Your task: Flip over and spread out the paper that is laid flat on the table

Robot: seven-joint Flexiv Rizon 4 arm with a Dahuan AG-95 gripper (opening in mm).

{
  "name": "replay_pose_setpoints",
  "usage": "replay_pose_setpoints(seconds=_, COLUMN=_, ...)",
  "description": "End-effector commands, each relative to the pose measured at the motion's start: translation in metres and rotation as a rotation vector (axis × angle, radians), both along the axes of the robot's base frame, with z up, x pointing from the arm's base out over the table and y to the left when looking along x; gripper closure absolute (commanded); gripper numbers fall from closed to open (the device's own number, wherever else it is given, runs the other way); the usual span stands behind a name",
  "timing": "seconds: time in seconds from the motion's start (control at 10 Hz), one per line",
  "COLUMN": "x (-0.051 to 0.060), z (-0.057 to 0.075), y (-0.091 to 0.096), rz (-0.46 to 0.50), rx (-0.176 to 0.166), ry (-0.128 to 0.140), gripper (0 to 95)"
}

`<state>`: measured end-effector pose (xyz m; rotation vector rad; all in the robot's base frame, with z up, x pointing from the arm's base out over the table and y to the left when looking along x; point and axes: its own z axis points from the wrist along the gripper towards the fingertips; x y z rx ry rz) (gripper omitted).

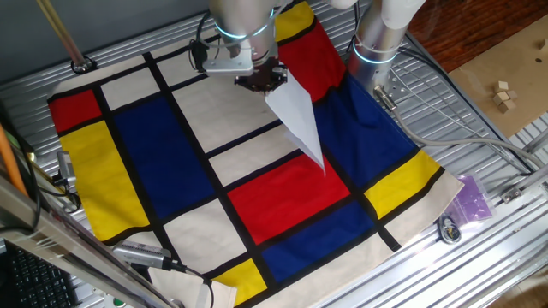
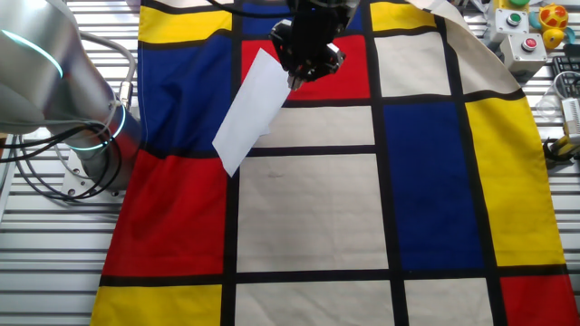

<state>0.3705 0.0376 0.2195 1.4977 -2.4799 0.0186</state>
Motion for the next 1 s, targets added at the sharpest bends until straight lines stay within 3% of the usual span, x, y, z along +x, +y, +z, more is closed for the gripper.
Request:
replay_pose_setpoints(seconds=0.1, x=-0.0020, z=0.0002, y=-0.0007, rz=-0.037, rx=-0.005, ry=-0.022, gripper=95.0)
replay_pose_setpoints(seconds=1.0, x=-0.0020, z=0.0002, y=-0.0007, rz=-0.078, rx=-0.026, ry=-0.044, gripper=95.0)
